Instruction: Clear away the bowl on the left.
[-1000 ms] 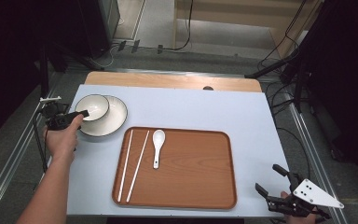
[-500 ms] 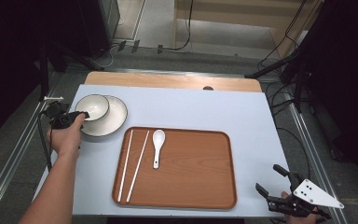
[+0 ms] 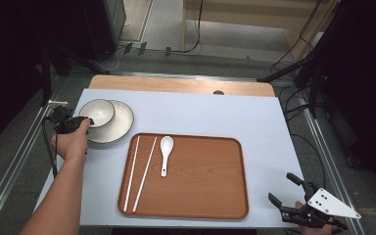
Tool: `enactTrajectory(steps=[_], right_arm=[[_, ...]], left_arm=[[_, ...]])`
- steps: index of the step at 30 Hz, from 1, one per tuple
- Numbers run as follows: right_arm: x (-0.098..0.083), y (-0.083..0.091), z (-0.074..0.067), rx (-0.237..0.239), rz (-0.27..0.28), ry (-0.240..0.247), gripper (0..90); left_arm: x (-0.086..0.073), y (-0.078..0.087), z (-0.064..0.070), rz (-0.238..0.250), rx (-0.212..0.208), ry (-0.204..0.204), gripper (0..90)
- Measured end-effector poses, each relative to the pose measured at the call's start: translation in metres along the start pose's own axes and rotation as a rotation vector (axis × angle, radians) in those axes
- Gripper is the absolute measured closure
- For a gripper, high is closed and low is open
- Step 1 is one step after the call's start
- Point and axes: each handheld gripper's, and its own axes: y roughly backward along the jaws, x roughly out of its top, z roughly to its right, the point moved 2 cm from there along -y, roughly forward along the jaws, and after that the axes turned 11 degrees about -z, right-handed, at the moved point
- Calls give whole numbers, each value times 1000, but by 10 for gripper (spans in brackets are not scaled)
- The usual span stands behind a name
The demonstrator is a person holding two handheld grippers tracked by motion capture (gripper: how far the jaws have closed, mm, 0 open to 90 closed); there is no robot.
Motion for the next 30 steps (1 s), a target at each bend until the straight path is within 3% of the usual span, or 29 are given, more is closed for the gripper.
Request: enactTrajectory(steps=[5, 7, 14, 17, 30], right_arm=[[0, 1, 0, 3, 0, 5, 131], [0, 0, 1, 3, -1, 8, 131], [-1, 0, 1, 5, -4, 6, 131], [-1, -1, 1, 4, -4, 6, 131], [-1, 1, 2, 4, -1, 6, 131]], left_arm=[[1, -3, 0, -14, 19, 31, 761], [1, -3, 0, -13, -5, 34, 798], [2, -3, 0, -11, -7, 30, 806], [1, -3, -2, -14, -29, 36, 809], [-1, 4, 0, -1, -27, -45, 816]])
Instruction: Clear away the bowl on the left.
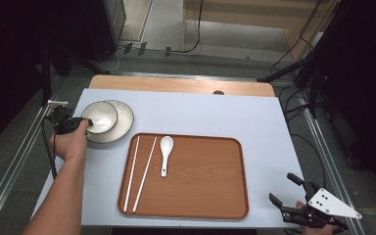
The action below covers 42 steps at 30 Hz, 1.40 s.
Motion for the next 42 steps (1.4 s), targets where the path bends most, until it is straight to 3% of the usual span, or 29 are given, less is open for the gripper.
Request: enactTrajectory(steps=[6, 17, 29, 42], right_arm=[[0, 1, 1, -3, 5, -3, 131], [1, 0, 0, 1, 6, 2, 131], [2, 0, -1, 4, 9, 6, 131], [3, 1, -2, 6, 31, -10, 131]], left_arm=[[-1, 11, 7, 52, -22, -63, 817], [-11, 19, 9, 48, -120, -109, 816], [-27, 33, 15, 36, -152, -226, 816], [-44, 54, 24, 48, -181, -269, 817]])
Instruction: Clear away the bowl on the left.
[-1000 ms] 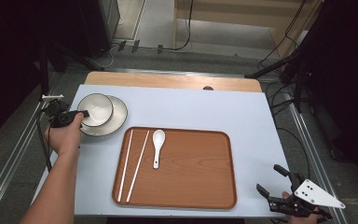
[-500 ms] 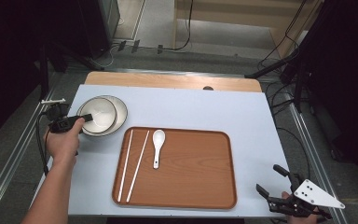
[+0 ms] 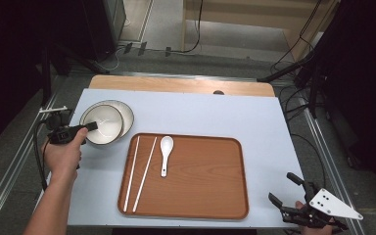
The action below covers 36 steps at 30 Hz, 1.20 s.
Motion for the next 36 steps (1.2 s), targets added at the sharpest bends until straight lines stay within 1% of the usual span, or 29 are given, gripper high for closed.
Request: enactTrajectory(steps=[3, 7, 10, 13, 15, 20, 22, 25, 28, 32, 36], right_arm=[[1, 0, 0, 0, 2, -5, 131], [1, -1, 0, 3, 4, -7, 131], [2, -1, -1, 6, 8, -7, 131], [2, -1, -1, 6, 10, -8, 131], [2, 0, -1, 4, 13, -13, 131], [3, 2, 0, 7, 41, -23, 131], [3, 4, 1, 8, 55, -28, 131], [3, 5, 1, 7, 68, -36, 131], [4, 7, 1, 6, 81, -40, 131], [5, 9, 1, 14, 107, -43, 131], [5, 9, 0, 14, 111, -39, 131]], left_arm=[[-6, 1, 5, -10, -4, -21, 817], [-16, 2, 12, -19, -23, -37, 817], [-23, 4, 19, -24, -32, -56, 817], [-27, 6, 26, -28, -38, -72, 817], [-31, 8, 31, -27, -52, -80, 817], [-35, 9, 39, -36, -57, -105, 818], [-38, 10, 41, -40, -52, -116, 818], [-41, 10, 44, -43, -61, -118, 817], [-45, 11, 47, -47, -62, -128, 817], [-51, 11, 51, -48, -69, -138, 817], [-57, 12, 55, -51, -82, -143, 818]])
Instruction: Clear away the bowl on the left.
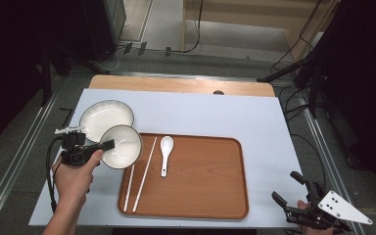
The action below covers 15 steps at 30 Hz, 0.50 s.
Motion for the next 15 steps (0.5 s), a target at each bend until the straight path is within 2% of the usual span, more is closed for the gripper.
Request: enactTrajectory(steps=[9, 11, 15], right_arm=[[1, 0, 0, 0, 8, 3, 131], [1, 0, -1, 3, 16, 8, 131], [2, 0, -2, 7, 18, 15, 131]], left_arm=[[-14, 0, 19, -5, -32, -30, 818], [-18, -1, 24, -5, -24, -40, 818], [-24, -5, 31, -16, -35, -54, 818]])
